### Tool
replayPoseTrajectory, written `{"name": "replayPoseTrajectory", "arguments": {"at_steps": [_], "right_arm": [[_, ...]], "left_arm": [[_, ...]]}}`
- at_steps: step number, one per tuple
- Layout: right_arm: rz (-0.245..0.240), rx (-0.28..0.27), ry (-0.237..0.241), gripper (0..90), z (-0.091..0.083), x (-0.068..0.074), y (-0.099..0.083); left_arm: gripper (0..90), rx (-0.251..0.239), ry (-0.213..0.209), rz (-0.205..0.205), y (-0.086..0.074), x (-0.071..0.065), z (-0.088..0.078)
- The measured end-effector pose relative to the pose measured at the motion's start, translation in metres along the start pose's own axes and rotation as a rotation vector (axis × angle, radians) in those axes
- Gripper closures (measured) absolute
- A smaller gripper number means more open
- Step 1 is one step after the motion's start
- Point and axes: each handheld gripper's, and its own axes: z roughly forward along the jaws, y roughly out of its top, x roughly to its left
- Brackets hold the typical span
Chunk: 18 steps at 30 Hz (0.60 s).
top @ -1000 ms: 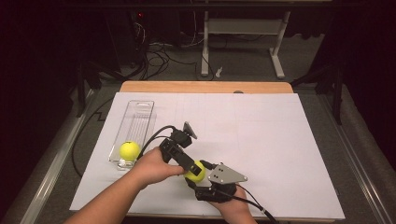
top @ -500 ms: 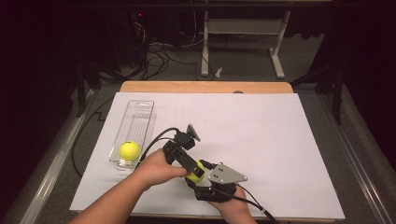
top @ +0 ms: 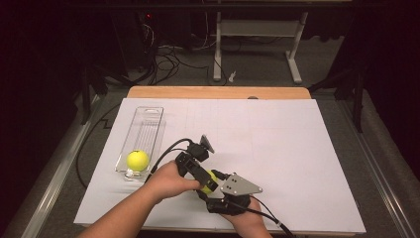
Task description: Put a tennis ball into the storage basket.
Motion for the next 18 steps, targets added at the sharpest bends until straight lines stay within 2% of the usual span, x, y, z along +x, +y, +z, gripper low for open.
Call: {"name": "replayPoseTrajectory", "arguments": {"at_steps": [9,18], "right_arm": [[-0.008,0.005,-0.003,28.1,0.0009,0.0007,-0.0006],[-0.006,0.008,-0.007,28.2,0.0016,0.001,-0.0011]], "left_arm": [[2.4,0.004,-0.006,0.003,-0.001,0.0009,0.0013],[13.0,0.013,-0.043,0.01,-0.0017,0.0008,0.0011]]}}
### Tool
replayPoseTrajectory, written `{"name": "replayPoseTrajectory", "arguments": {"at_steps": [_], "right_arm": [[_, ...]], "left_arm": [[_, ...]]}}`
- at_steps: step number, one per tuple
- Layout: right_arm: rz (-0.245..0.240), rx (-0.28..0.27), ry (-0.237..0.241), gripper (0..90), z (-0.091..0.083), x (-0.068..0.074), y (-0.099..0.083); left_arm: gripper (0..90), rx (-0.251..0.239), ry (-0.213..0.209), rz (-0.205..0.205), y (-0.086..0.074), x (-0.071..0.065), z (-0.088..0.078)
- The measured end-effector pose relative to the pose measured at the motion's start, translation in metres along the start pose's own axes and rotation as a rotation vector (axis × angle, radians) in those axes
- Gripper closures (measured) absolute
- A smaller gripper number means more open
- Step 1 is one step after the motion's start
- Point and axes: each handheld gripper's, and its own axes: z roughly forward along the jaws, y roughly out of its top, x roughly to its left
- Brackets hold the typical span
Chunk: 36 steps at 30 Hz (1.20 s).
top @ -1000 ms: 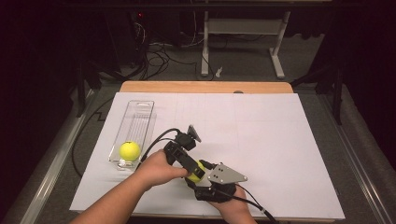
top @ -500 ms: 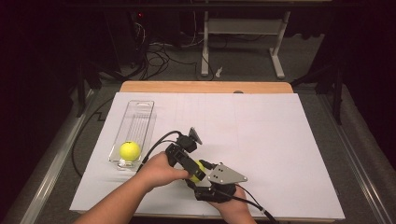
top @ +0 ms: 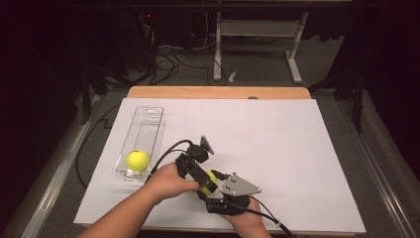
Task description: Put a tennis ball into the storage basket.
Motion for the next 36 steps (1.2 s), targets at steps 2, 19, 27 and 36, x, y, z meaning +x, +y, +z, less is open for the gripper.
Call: {"name": "replayPoseTrajectory", "arguments": {"at_steps": [2,19,27,36], "right_arm": [[0.001,0.001,0.0,28.2,0.0,0.0,-0.0002],[-0.001,-0.004,0.001,27.9,0.0011,0.0,-0.0005],[0.0,-0.004,0.005,27.7,0.0012,-0.0004,-0.0008],[0.003,-0.01,0.012,27.3,0.0014,-0.0002,-0.0016]], "left_arm": [[15.9,-0.003,-0.004,0.004,0.0,-0.0003,-0.0003],[26.0,0.0,-0.021,0.007,-0.0007,-0.0019,-0.0028],[26.0,0.001,-0.019,0.006,-0.0005,-0.0021,-0.0028],[26.1,0.007,-0.011,0.009,-0.0006,-0.0029,-0.0033]]}}
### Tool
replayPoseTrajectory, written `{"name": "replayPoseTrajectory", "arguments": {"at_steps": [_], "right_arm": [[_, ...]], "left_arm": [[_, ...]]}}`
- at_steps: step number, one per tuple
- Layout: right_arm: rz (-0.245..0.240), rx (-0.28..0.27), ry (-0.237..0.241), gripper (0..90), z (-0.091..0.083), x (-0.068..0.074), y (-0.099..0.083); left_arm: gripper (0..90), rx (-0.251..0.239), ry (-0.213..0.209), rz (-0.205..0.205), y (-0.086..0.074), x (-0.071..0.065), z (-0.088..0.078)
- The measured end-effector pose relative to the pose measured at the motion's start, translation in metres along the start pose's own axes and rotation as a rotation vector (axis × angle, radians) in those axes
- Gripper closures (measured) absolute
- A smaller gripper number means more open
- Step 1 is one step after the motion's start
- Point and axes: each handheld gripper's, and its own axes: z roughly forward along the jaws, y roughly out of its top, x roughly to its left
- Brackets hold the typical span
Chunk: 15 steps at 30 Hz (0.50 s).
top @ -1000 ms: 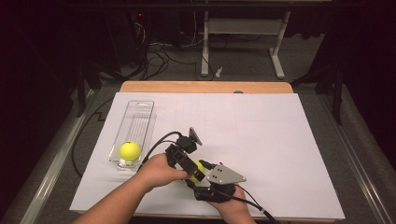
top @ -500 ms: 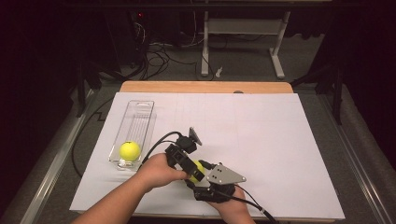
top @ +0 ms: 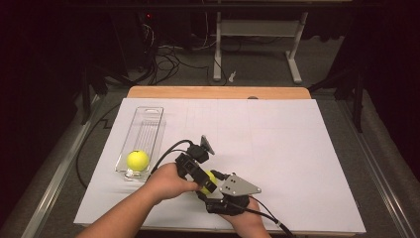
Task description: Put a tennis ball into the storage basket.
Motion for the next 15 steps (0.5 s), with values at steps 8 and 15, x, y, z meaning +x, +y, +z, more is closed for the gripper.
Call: {"name": "replayPoseTrajectory", "arguments": {"at_steps": [8,15], "right_arm": [[0.009,-0.006,0.005,26.2,0.0005,-0.0005,-0.001],[0.017,0.002,0.006,15.4,0.0033,-0.0013,-0.003]], "left_arm": [[26.2,0.0,0.0,-0.001,0.0002,0.0002,0.0001],[26.2,-0.009,0.005,-0.003,-0.0009,0.0008,-0.0015]]}}
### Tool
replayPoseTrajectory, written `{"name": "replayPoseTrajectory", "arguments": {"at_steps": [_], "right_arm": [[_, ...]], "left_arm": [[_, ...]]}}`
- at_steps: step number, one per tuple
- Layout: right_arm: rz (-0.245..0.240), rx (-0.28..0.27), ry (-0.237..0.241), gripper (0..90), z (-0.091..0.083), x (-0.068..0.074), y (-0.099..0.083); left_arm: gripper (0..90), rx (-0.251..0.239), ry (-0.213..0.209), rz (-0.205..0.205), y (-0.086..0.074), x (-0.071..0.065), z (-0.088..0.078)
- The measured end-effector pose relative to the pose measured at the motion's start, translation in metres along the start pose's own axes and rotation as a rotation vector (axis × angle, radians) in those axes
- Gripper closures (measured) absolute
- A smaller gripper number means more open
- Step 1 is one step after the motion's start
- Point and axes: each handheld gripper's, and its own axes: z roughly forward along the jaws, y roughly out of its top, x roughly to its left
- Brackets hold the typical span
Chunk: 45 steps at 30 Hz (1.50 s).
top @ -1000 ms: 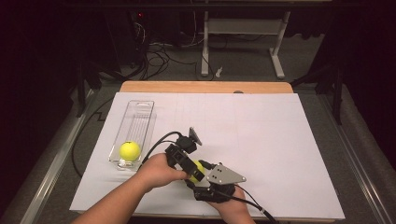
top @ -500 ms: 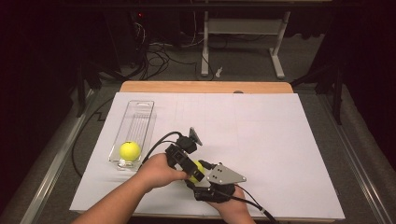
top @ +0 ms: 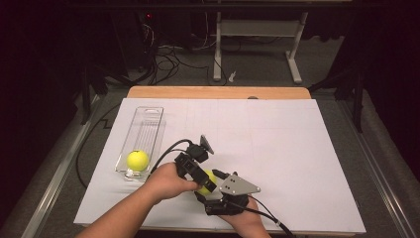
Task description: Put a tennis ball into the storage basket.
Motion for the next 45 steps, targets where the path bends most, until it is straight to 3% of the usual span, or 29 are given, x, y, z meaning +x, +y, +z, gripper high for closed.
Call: {"name": "replayPoseTrajectory", "arguments": {"at_steps": [10,27,38,45], "right_arm": [[0.023,0.04,0.011,0.6,0.002,-0.001,-0.004],[0.031,0.065,0.003,0.4,-0.008,-0.007,-0.007],[0.058,0.06,-0.058,0.4,-0.023,-0.031,0.001],[0.047,0.074,-0.131,0.3,-0.046,-0.049,-0.002]], "left_arm": [[26.2,-0.011,0.043,-0.003,-0.005,0.004,-0.003],[26.2,-0.079,0.118,-0.072,-0.024,0.026,-0.011],[26.2,-0.118,0.132,-0.094,-0.035,0.037,-0.013],[26.2,-0.121,0.12,-0.097,-0.036,0.04,-0.011]]}}
